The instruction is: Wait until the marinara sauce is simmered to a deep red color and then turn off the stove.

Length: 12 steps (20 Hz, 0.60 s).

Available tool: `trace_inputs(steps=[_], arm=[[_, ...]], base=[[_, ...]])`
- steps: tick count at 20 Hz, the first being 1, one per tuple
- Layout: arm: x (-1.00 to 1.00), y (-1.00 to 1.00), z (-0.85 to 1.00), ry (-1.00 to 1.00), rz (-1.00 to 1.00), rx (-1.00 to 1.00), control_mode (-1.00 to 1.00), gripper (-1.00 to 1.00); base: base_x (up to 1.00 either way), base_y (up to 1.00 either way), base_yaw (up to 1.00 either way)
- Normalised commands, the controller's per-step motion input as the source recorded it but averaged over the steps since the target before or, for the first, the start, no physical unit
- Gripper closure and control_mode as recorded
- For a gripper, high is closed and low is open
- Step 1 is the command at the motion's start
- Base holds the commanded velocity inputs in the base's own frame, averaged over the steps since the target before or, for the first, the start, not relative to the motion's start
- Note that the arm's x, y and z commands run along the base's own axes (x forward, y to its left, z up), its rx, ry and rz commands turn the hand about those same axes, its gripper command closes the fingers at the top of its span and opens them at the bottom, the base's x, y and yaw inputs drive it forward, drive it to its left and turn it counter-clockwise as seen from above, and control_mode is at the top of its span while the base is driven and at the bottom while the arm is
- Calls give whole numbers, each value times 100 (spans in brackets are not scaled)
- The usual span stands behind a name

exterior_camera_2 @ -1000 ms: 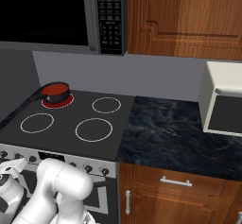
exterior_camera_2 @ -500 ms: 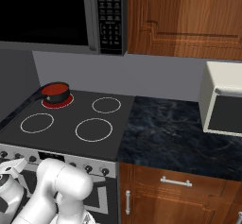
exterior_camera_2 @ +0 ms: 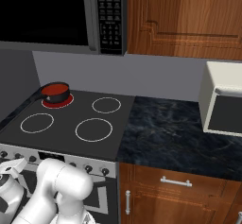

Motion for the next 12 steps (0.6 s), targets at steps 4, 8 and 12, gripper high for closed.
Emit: trace_inputs(steps=[4,8,12], arm=[[0,0,0,0,0,0,-100,100],[0,0,0,0,0,0,-100,100],[0,0,0,0,0,0,-100,100]], base=[[0,0,0],[0,0,0],[0,0,0]])
